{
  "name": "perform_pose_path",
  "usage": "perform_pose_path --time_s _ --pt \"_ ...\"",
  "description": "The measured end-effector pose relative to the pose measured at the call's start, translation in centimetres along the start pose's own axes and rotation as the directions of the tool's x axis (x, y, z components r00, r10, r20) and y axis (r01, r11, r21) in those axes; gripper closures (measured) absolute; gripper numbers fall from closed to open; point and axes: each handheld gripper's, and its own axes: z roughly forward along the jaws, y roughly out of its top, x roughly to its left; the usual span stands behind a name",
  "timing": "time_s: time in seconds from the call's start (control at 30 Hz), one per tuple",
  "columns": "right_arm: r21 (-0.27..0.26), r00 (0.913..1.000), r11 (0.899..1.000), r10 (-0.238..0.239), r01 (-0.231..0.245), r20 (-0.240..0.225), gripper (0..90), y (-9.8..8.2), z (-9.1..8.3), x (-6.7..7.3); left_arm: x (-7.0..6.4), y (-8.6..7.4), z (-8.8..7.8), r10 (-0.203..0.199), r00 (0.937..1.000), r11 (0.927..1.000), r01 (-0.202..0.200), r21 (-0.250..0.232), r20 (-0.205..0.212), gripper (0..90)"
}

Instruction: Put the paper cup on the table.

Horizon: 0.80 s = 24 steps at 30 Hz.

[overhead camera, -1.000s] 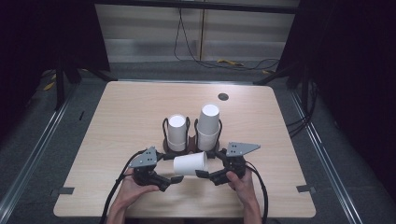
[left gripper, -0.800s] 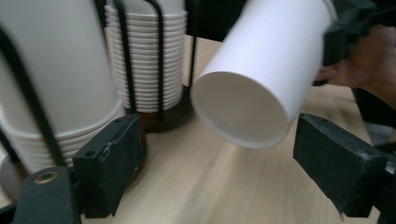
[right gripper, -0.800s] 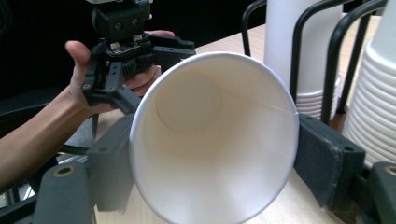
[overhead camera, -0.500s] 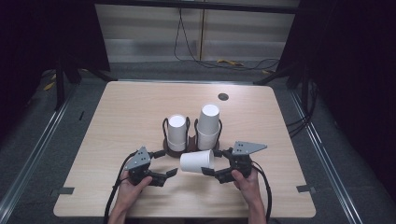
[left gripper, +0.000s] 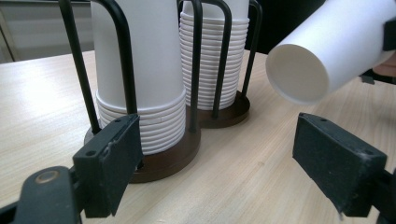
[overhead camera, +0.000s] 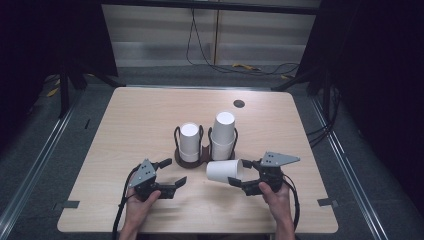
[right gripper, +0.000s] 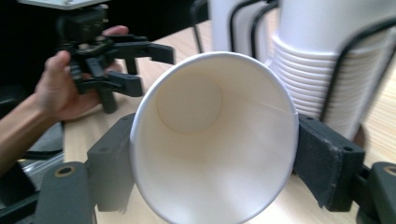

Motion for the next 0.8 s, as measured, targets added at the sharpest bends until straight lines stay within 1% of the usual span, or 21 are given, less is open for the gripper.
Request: perform_pose_path --time_s 0.07,0.1,0.17,0.2,0.23,0.27,0.3,0.33,0.37,0.43,0.5,0.53,0.57,0.63,0.67,0.7,0.73,0.8 --pt "0.006 0.9997 1.000 0.009 -0.009 0.024 22.3 -0.1 -0.5 -0.1 0.0 0.0 0.0 0.006 1.0000 1.0000 -0.006 0.005 0.000 15.7" --pt "0.009 0.9991 1.000 0.013 -0.014 0.039 22.4 -0.1 -0.7 -0.2 -0.1 0.0 0.0 0.010 0.9999 1.0000 -0.010 -0.001 -0.007 15.7" --pt "0.010 0.9978 1.000 0.022 -0.022 0.063 22.5 -0.1 -1.1 -0.2 -0.2 0.0 0.0 0.029 0.9992 0.9996 -0.029 0.007 -0.026 15.7" --pt "0.015 0.9966 1.000 0.023 -0.024 0.079 22.5 0.0 -1.3 -0.2 -0.4 0.0 0.0 0.033 0.9988 0.9995 -0.032 0.006 -0.037 15.7" --pt "0.021 0.9951 0.999 0.025 -0.027 0.096 22.6 0.0 -1.4 -0.2 -0.5 0.0 0.0 0.029 0.9989 0.9996 -0.029 -0.003 -0.037 15.7" --pt "0.025 0.9940 0.999 0.030 -0.033 0.105 22.6 0.0 -1.5 -0.3 -0.6 -0.1 -0.2 0.028 0.9977 0.9993 -0.030 -0.021 -0.062 15.7" --pt "0.031 0.9925 0.999 0.038 -0.042 0.116 22.6 0.0 -1.6 -0.3 -0.6 -0.2 -0.4 0.017 0.9973 0.9988 -0.021 -0.045 -0.071 15.7" --pt "0.041 0.9910 0.998 0.035 -0.041 0.129 22.6 0.0 -1.7 -0.4 -0.5 -0.3 -0.6 0.013 0.9963 0.9979 -0.019 -0.063 -0.085 15.7" --pt "0.051 0.9886 0.998 0.041 -0.048 0.145 22.6 0.0 -1.7 -0.5 -0.6 -0.4 -0.7 0.005 0.9958 0.9965 -0.012 -0.083 -0.091 15.7" --pt "0.074 0.9844 0.996 0.045 -0.058 0.170 22.7 0.0 -1.7 -0.7 -0.6 -0.4 -0.7 -0.006 0.9948 0.9961 -0.003 -0.088 -0.102 15.6" --pt "0.084 0.9807 0.994 0.051 -0.067 0.189 22.7 0.0 -1.8 -0.9 -0.7 -0.4 -0.7 0.005 0.9940 0.9966 -0.014 -0.081 -0.109 15.7" --pt "0.089 0.9774 0.993 0.054 -0.073 0.205 22.7 0.1 -1.9 -1.0 -0.7 -0.4 -0.7 0.012 0.9941 0.9965 -0.021 -0.081 -0.108 15.7" --pt "0.093 0.9752 0.993 0.057 -0.079 0.214 22.9 0.1 -2.0 -1.0 -0.7 -0.4 -0.7 0.020 0.9950 0.9964 -0.028 -0.079 -0.098 15.7" --pt "0.109 0.9697 0.990 0.067 -0.095 0.235 22.9 0.3 -2.2 -1.1 -0.8 -0.4 -0.7 0.023 0.9947 0.9961 -0.031 -0.083 -0.100 15.7" --pt "0.110 0.9677 0.989 0.074 -0.103 0.241 23.0 0.4 -2.4 -1.2 -0.7 -0.4 -0.8 0.041 0.9949 0.9958 -0.048 -0.078 -0.093 15.7" --pt "0.121 0.9672 0.987 0.072 -0.104 0.243 23.0 0.5 -2.4 -1.2 -0.9 -0.4 -0.7 0.035 0.9944 0.9959 -0.043 -0.079 -0.100 15.7" --pt "0.144 0.9633 0.984 0.061 -0.102 0.261 23.0 0.6 -2.5 -1.2 -1.0 -0.4 -0.7 0.040 0.9944 0.9958 -0.047 -0.078 -0.098 15.7" --pt "0.169 0.9561 0.979 0.059 -0.111 0.287 22.9 0.9 -2.6 -1.3 -0.9 -0.4 -0.7 0.037 0.9931 0.9960 -0.046 -0.076 -0.111 15.7"
